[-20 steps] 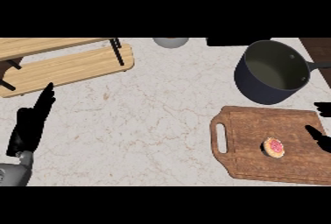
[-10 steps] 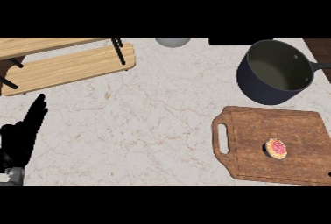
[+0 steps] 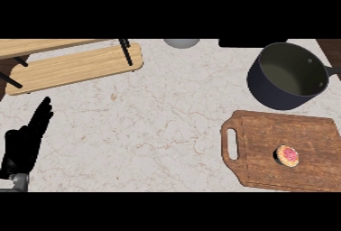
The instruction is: Pick the cupcake from the cutting board and place it in the pot
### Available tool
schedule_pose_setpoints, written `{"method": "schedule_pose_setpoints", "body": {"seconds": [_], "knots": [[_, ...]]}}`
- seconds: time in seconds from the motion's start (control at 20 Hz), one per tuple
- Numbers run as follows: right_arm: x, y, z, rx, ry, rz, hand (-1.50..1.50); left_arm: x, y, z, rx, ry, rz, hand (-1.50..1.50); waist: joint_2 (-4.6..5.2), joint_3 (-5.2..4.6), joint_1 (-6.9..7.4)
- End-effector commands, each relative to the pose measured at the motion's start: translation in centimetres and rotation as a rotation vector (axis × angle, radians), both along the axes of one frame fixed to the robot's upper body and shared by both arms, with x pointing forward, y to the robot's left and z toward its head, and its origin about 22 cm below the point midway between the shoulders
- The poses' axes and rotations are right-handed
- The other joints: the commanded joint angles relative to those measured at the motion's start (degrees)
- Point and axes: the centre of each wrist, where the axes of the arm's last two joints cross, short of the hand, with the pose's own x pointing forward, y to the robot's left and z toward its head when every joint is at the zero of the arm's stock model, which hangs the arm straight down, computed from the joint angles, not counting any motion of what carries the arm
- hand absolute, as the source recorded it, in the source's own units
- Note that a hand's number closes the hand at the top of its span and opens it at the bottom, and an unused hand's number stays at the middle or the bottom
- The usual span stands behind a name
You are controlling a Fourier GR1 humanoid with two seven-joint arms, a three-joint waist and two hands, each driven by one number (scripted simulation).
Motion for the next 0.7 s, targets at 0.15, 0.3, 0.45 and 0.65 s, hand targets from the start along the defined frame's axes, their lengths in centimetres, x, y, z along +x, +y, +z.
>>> {"method": "schedule_pose_setpoints", "body": {"seconds": [0.15, 0.3, 0.45, 0.65], "knots": [[1.5, 3.2, 1.6, -0.249, 0.354, 0.055, -1.5, 0.1, -0.9, 0.1, -0.007, -0.006, -0.018, 0.0, 0.26, 0.0, 1.41], [2.8, 4.9, 2.3, -0.269, 0.451, 0.077, -1.5, -0.3, -0.8, -0.6, 0.003, -0.012, -0.027, 0.0, 0.26, 0.03, 1.42], [4.8, 6.2, 1.8, -0.276, 0.482, 0.101, -1.5, 0.9, -0.6, -0.6, 0.012, -0.016, -0.011, 0.0, 0.22, 0.08, 0.61], [6.2, 8.2, 2.0, -0.286, 0.524, 0.128, -1.5, 0.0, 0.6, 0.1, -0.006, 0.011, -0.012, 0.0, 0.03, 0.1, 0.14]]}}
